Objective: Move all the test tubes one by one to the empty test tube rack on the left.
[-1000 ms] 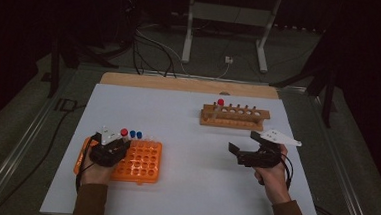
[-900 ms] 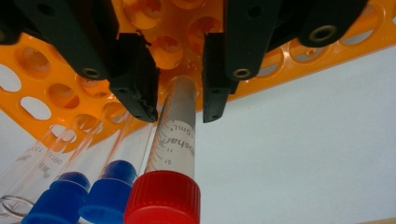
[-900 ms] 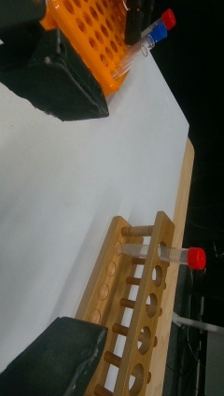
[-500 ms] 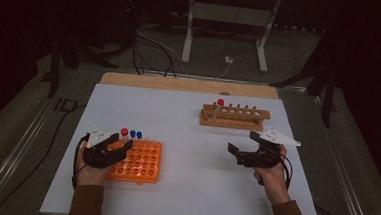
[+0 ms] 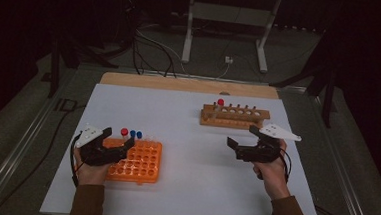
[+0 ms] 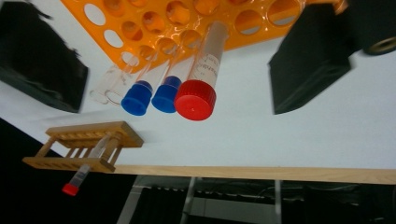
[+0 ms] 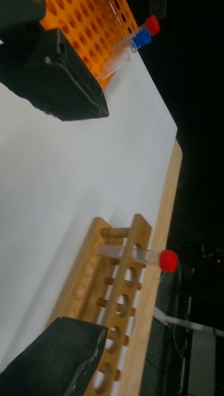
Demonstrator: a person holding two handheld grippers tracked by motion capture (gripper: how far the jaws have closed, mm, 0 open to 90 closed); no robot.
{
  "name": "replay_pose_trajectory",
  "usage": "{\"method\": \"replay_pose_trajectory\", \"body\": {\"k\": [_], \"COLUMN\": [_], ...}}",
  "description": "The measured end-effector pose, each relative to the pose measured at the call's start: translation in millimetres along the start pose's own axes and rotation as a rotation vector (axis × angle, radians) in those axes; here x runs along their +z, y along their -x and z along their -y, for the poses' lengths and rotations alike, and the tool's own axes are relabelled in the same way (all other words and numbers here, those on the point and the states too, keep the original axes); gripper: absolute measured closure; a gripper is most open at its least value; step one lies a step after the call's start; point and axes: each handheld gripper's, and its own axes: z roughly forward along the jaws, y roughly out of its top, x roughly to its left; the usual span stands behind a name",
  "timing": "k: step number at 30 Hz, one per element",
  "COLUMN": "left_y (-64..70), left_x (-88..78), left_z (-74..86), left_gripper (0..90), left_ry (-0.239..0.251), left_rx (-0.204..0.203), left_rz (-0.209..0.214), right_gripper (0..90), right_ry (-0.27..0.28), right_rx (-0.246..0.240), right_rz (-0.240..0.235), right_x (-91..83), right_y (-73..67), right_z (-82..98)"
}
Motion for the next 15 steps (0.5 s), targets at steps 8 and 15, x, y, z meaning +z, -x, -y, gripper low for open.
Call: {"method": "replay_pose_trajectory", "body": {"k": [8, 15], "left_y": [1.4, 2.4], "left_x": [0.0, 0.4], "left_z": [0.6, 1.1], "left_gripper": [0.6, 0.6], "left_ry": [0.021, 0.026], "left_rx": [0.012, 0.019], "left_rz": [-0.02, -0.029], "right_gripper": [0.0, 0.0], "right_ry": [0.006, -0.014], "right_rx": [-0.039, -0.043], "right_rz": [0.023, 0.054], "right_x": [16.4, 38.0], "right_y": [4.2, 10.8], "right_z": [-21.8, -31.8]}}
